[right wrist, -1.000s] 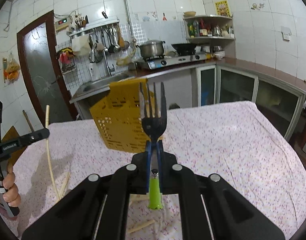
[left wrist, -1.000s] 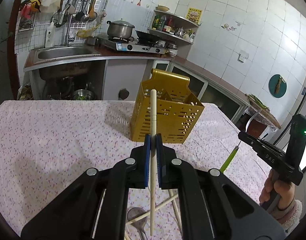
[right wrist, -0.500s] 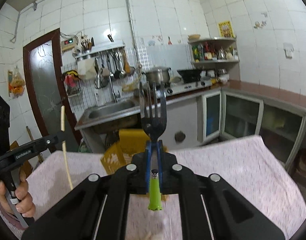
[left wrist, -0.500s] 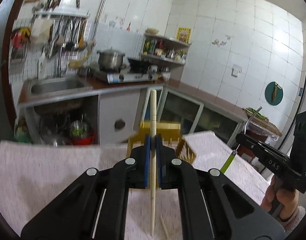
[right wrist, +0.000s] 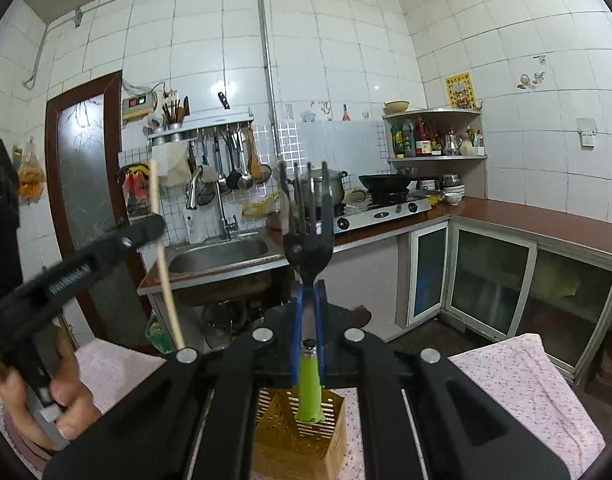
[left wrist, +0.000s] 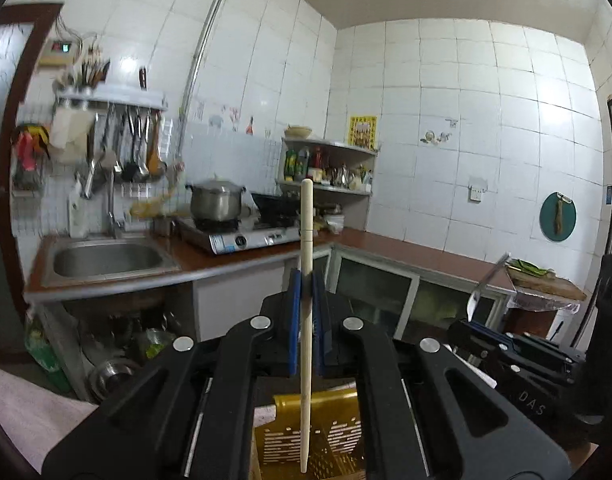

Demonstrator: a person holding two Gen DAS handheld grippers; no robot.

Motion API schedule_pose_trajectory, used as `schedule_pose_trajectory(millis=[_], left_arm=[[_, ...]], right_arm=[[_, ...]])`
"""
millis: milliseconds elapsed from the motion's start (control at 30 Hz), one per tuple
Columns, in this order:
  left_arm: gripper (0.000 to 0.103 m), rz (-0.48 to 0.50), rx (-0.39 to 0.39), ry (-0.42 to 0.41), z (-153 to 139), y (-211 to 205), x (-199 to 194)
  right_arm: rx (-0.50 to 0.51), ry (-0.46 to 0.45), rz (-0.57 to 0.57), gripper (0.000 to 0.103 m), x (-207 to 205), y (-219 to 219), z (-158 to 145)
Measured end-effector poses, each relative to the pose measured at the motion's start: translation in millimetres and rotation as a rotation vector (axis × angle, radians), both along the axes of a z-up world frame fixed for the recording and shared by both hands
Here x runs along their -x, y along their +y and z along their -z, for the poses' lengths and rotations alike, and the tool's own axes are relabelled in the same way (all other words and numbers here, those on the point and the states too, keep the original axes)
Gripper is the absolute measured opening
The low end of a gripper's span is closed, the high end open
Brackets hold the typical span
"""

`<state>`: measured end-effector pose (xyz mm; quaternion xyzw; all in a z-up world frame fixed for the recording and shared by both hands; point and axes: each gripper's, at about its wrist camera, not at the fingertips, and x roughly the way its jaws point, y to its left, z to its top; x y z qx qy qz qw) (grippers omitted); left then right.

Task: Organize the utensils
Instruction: 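Lower chopstick and fork into the yellow holder with both tools, then open both tools to release the utensils into the holder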

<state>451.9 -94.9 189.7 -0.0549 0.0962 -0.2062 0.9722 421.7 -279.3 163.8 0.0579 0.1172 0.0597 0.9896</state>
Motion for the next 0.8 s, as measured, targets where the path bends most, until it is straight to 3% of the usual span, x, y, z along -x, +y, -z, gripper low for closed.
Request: schedule_pose_trajectory(millis=[167,400,700,767,800], left_arm=[[0.004,0.026,0.007,0.091,52,-1,-23],[0.004,0.041,-0.028,0.141,88,3,-21],[0.004,0.006,-0.055,0.213,112,22,-16],[0.008,0.006,-0.062,0.217,110,27,-8],[0.018,-0.002,-0.064,0.215,109,30,-3]], right_arm=[[0.004,0.074,-0.027,0.006,-19,6,42],[0.04,0.164,-0.062,0.006,-23,12,89],[0.049,0.236,-0.069,0.01,-25,15,102],[0.047,0.249,-0.063,0.01,-22,13,100],[0.039,0.256,-0.061,0.013,-20,12,98]])
